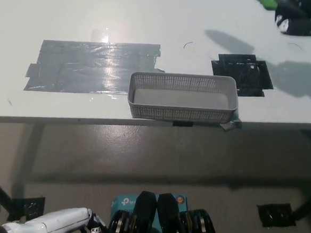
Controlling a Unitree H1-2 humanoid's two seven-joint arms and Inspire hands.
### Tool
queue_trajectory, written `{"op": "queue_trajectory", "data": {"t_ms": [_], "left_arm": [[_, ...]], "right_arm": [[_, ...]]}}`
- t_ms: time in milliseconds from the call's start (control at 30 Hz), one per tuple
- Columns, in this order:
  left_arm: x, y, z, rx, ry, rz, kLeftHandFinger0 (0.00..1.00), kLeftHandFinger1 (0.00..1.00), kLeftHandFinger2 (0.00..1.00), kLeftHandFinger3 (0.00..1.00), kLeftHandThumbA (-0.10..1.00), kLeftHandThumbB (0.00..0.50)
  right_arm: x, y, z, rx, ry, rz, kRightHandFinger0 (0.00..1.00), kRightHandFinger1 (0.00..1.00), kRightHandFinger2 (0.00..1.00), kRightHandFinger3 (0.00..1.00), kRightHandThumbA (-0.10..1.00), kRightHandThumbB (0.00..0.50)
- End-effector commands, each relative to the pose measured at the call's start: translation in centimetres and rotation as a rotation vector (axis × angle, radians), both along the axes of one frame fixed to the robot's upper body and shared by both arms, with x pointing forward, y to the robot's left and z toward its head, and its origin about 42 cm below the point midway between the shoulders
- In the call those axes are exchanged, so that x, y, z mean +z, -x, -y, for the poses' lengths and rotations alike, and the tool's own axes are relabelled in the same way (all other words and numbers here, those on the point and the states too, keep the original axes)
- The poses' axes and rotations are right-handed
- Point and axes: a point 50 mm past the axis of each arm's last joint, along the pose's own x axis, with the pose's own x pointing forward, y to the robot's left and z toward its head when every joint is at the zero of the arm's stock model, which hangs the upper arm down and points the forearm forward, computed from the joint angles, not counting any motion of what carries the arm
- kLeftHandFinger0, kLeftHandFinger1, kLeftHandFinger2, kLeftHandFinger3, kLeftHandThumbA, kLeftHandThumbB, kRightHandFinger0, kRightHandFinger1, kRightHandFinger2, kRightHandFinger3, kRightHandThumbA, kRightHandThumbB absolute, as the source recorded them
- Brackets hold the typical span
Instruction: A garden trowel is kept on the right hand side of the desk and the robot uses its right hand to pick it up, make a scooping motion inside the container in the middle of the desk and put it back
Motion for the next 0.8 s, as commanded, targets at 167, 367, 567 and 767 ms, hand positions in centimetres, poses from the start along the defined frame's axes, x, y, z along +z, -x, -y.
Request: {"op": "queue_trajectory", "data": {"t_ms": [167,367,567,767], "left_arm": [[0.6,0.3,-0.4,0.019,0.001,0.024,0.71,0.7,0.77,0.94,1.0,0.161],[0.6,0.5,-0.5,0.034,0.002,0.033,0.71,0.71,0.78,0.94,1.0,0.16],[0.7,0.7,-0.7,0.043,0.008,0.043,0.67,0.68,0.76,0.92,1.0,0.158],[0.5,1.1,-1.0,0.06,0.01,0.046,0.64,0.66,0.74,0.88,1.0,0.181]], "right_arm": [[-2.4,-0.4,0.5,-0.056,0.056,-0.036,0.0,0.22,0.42,0.25,-0.1,0.107],[-7.7,-0.7,0.7,-0.087,0.101,-0.119,0.0,0.33,0.55,0.39,-0.1,0.063],[-10.7,-1.0,1.7,-0.133,0.13,-0.168,0.0,0.39,0.61,0.42,-0.1,0.065],[-13.3,-0.9,2.8,-0.197,0.209,-0.223,0.06,0.34,0.45,0.59,-0.1,0.0]]}}
